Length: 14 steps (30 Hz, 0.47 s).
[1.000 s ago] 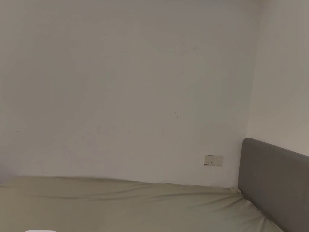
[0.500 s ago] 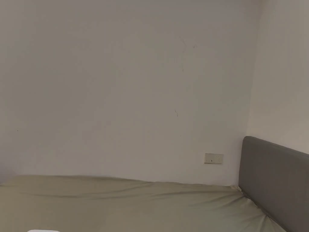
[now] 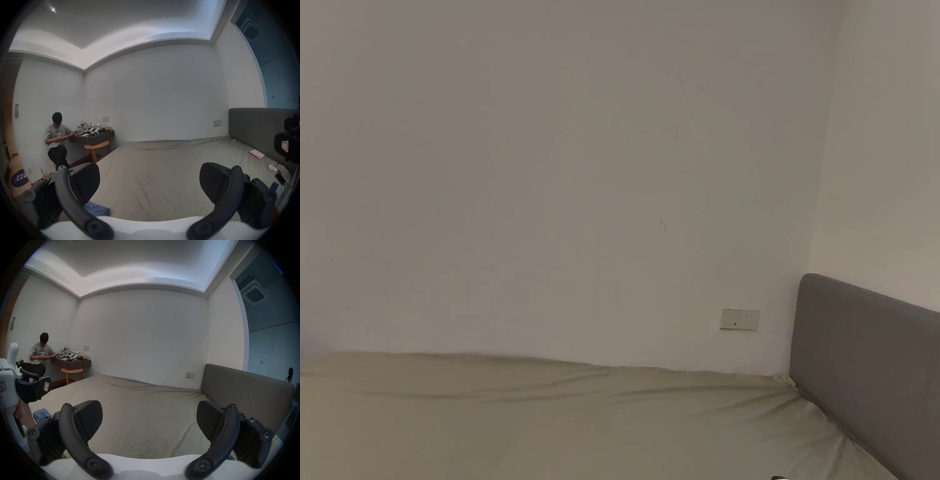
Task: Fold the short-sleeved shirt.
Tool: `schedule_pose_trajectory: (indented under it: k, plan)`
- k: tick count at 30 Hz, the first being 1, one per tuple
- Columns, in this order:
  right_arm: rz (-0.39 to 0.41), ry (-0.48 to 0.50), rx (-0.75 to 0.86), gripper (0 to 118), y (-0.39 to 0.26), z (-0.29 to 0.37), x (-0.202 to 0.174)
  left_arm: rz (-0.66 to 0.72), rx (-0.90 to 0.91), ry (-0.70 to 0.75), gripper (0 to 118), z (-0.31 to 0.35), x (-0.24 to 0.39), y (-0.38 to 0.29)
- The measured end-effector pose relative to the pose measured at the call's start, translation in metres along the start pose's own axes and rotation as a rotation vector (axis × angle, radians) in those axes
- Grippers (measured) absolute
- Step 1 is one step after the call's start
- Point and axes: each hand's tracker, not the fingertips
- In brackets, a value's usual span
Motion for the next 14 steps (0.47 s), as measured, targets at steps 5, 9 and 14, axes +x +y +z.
schedule_pose_trajectory:
  k: [5, 9, 14]
  plan:
    - [0.016, -0.009, 0.000, 117, -0.0016, -0.0003, -0.0007, -0.006, -0.044, -0.068, 118, -0.0044, -0.0029, 0.0033]
    - [0.012, -0.012, -0.001, 117, -0.0026, -0.0013, 0.0006, -0.005, -0.047, -0.064, 118, -0.0070, -0.0045, 0.0038]
    - [0.005, -0.010, -0.003, 117, -0.0023, -0.0025, 0.0009, 0.001, -0.051, -0.070, 118, -0.0084, -0.0067, 0.0048]
